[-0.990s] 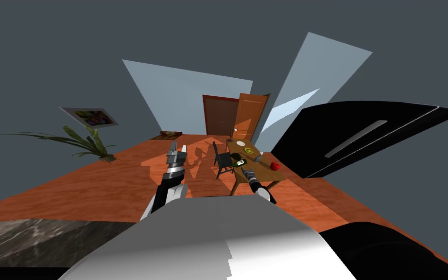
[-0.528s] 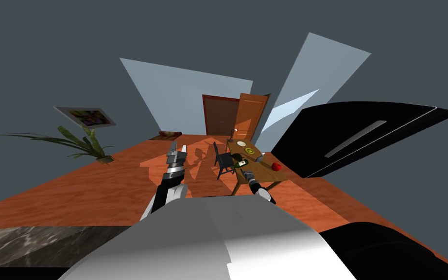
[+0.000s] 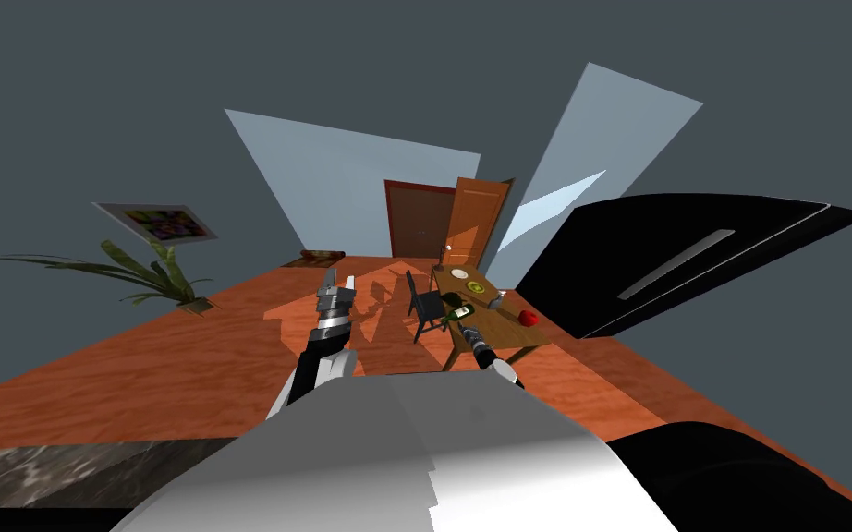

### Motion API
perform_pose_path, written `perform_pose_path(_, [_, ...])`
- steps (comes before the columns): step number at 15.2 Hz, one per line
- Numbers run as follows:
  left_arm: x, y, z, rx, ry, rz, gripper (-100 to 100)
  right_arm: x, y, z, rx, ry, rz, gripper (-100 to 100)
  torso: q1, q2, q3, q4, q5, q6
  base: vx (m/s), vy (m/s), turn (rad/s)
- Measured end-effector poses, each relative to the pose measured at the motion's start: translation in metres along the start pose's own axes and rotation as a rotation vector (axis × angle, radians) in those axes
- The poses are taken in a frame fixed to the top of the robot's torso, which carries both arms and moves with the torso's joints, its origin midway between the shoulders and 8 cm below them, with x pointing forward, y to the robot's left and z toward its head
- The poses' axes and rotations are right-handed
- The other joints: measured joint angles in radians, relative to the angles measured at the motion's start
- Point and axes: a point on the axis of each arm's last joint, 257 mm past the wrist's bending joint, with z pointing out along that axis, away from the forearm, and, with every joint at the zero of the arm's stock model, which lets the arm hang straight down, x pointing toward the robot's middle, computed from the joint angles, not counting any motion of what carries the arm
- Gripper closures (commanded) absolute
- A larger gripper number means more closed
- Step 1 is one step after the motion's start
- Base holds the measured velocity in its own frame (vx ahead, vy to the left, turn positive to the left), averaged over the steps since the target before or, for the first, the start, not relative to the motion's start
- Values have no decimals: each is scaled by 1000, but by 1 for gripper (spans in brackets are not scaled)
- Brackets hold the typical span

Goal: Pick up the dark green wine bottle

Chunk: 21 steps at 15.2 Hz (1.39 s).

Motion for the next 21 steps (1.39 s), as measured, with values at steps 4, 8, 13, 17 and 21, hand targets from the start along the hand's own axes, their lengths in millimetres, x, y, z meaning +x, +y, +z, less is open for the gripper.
perform_pose_path(4, [0, 0, 0, 0, 0, 0, 0, -14, 1, 0, 12, -35, 85, -100, 1, 0, 0, 0, 0, 0, 57, 47, -36])
perform_pose_path(8, [0, 0, 0, 0, 0, 0, 0, -28, 1, -1, 21, -68, 174, -100, 0, 0, 0, 0, 0, 0, 56, 42, -35])
perform_pose_path(13, [0, 0, 0, 0, 0, 0, 0, -46, 3, -3, 27, -107, 288, -100, 0, -1, 0, 0, 0, 0, 65, 36, -35])
perform_pose_path(17, [0, 0, 0, 0, 0, 0, 0, -55, 4, -5, 32, -132, 372, -100, 0, -1, -1, 0, 0, 0, 63, 30, -32])
perform_pose_path(21, [0, 0, 0, 0, 0, 0, 0, -66, 6, -7, 30, -153, 462, -100, -1, -1, -1, 0, 0, 0, 70, 21, -30])
